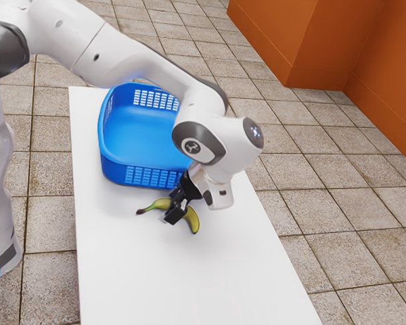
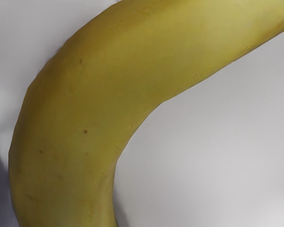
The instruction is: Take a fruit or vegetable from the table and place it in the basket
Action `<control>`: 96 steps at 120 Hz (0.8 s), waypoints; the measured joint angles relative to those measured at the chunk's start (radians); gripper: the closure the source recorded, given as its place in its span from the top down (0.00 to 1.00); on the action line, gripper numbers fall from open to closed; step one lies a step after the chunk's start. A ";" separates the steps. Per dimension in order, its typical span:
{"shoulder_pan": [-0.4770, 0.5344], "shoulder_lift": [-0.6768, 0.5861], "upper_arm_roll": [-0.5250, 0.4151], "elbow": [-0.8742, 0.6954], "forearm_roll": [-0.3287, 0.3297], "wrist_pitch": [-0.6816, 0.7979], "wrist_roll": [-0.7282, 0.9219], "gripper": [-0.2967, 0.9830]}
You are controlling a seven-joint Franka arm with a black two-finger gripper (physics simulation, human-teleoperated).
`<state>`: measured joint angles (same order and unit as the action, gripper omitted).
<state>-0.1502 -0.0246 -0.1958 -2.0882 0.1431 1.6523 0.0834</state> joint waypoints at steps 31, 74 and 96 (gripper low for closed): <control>0.000 0.018 -0.001 -0.006 0.025 0.035 0.001 0.77; 0.002 0.019 0.002 -0.015 0.021 0.052 0.010 0.43; 0.002 0.017 -0.001 -0.008 0.008 0.062 0.021 0.40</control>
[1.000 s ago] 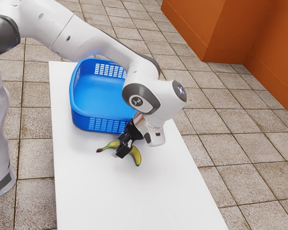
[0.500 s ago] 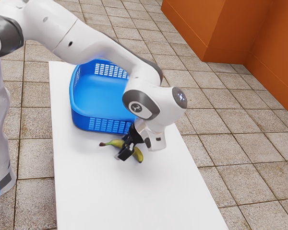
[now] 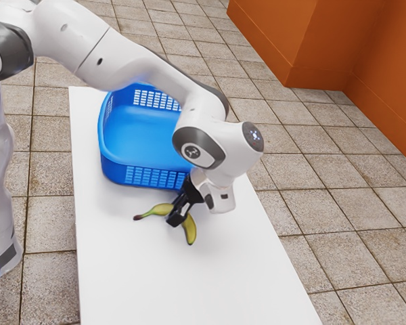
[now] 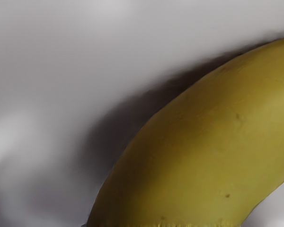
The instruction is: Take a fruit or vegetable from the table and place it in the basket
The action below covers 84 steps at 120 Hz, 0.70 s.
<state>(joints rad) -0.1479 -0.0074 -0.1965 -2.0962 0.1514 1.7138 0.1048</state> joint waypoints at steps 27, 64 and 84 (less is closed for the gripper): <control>0.045 -0.008 -0.042 0.008 -0.083 0.039 0.011 0.38; 0.069 -0.026 -0.110 0.071 -0.162 0.077 0.022 0.36; 0.022 -0.058 -0.119 0.093 -0.175 0.081 0.026 0.36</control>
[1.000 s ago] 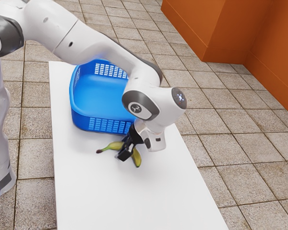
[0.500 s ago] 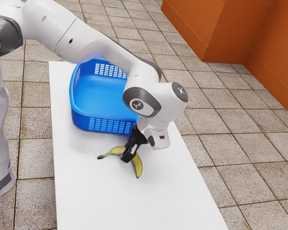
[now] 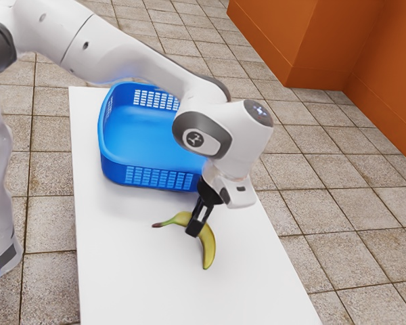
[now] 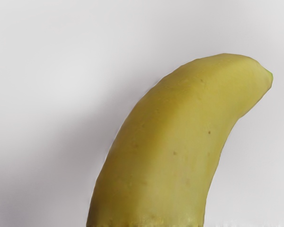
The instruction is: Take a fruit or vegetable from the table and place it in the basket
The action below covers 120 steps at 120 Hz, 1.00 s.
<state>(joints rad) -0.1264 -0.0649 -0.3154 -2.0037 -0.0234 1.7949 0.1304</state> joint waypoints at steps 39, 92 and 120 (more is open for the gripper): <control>0.010 -0.032 0.053 0.121 -0.003 -0.069 0.006 0.35; 0.053 -0.076 0.258 0.231 0.025 -0.220 0.031 0.35; 0.053 -0.095 0.357 0.233 0.037 -0.301 0.056 0.35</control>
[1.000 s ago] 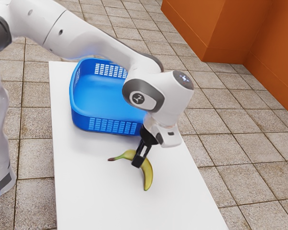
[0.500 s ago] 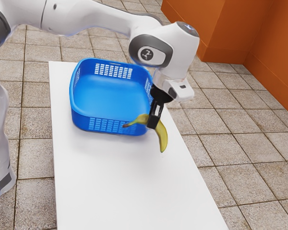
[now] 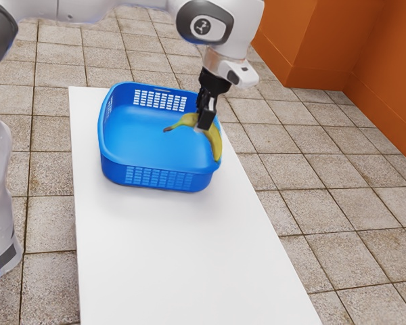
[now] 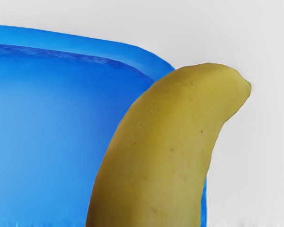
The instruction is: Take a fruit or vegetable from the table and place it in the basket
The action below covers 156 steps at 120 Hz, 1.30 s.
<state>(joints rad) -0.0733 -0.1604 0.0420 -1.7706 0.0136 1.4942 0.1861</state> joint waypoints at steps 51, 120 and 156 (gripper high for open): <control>0.001 0.004 0.144 -0.034 0.020 -0.112 0.049 0.35; 0.081 0.053 0.159 -0.083 -0.039 -0.062 0.091 0.71; 0.083 0.090 -0.062 0.067 -0.134 0.068 0.088 0.76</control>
<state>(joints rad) 0.0100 -0.0700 -0.0195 -1.7037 -0.1208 1.5623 0.2739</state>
